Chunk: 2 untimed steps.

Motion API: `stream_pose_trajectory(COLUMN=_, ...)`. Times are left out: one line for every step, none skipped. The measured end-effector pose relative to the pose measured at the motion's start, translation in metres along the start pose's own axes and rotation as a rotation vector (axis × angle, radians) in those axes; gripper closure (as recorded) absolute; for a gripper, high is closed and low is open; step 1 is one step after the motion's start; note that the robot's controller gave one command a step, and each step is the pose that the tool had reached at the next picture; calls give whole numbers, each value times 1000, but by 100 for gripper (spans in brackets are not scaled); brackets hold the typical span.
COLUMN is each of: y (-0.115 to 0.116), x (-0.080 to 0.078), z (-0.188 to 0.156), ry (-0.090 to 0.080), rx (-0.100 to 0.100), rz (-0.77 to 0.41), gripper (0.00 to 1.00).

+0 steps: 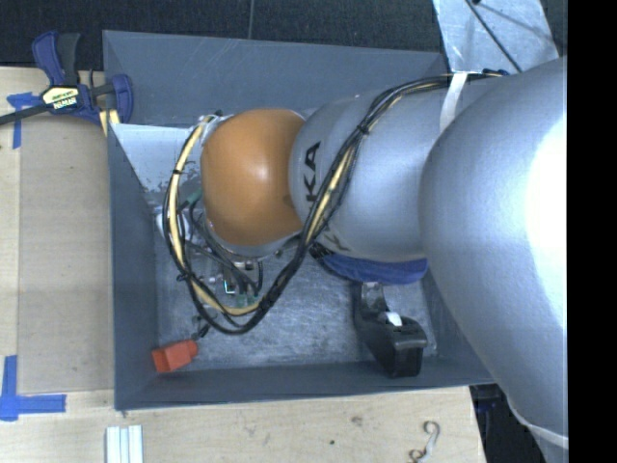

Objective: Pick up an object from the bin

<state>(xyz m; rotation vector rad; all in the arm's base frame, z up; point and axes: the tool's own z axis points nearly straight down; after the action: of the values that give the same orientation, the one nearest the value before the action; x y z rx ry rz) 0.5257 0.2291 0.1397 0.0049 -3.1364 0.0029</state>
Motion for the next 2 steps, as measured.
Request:
stream_pose_trajectory(y=14, x=38, z=67, ry=-7, rx=-2, rz=-483, gripper=0)
stream_pose_trajectory(y=14, x=37, z=66, ry=-7, rx=-1, rz=-480, gripper=100)
